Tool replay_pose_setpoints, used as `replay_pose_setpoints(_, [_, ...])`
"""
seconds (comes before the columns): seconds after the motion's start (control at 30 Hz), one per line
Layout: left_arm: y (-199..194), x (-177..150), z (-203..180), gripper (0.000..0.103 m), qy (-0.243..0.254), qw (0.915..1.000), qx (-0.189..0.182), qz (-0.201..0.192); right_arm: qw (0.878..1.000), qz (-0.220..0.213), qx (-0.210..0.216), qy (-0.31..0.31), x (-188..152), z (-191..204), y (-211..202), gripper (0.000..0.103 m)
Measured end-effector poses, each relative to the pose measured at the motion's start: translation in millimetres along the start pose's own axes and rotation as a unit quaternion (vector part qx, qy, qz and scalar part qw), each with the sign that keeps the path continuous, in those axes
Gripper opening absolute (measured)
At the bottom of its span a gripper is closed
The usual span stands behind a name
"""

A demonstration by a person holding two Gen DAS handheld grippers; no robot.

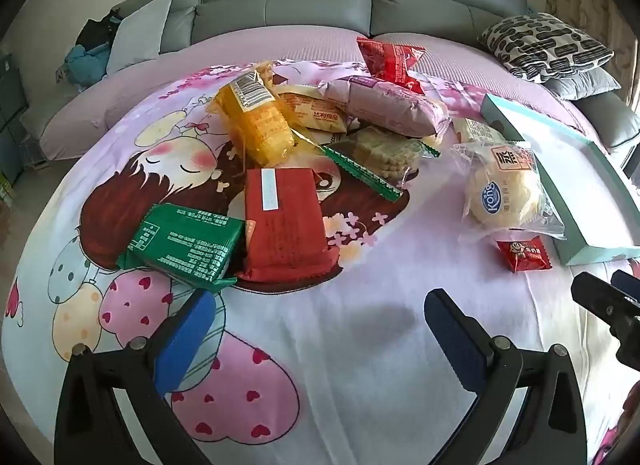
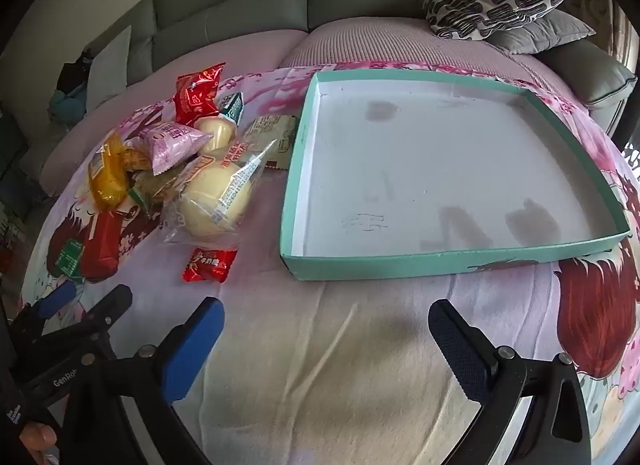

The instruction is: Organize snacks

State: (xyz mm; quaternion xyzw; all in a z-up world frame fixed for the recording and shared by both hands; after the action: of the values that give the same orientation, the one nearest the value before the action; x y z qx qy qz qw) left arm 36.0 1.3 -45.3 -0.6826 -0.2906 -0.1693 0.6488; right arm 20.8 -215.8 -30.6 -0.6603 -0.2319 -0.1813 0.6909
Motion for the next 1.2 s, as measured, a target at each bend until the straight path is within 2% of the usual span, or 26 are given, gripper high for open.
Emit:
replay_pose_setpoints(0.17, [2, 1, -7, 0.103, 0.004, 1.0, 0.003, 0.004, 1.0, 0.0, 0.0, 0.0, 1, -4, 0, 0.103])
replay_pose_setpoints(0.2, [-1, 3, -4, 0.103, -0.001, 1.0, -0.007, 0.001, 1.0, -0.001, 0.001, 0.001, 2, -6, -1, 0.103])
replay_pose_setpoints(1.2, [-10, 7, -6, 0.103, -0.011, 0.9991, -0.038, -0.015, 1.0, -0.005, -0.008, 0.01, 5, -9, -1, 0.103])
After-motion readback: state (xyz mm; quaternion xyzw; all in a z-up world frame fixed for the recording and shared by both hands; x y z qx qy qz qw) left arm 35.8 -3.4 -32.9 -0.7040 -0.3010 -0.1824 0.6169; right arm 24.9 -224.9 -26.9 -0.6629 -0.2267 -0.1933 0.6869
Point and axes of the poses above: each gripper's, at about its wrist camera, not at the fingertips, and y roughly the way its jaws point, z to its left, x to its top, the point moved 6 cm from there along y, roughly the way its jaws point, and after that the axes turned 11 degrees about -y, right-handed, at the moved point
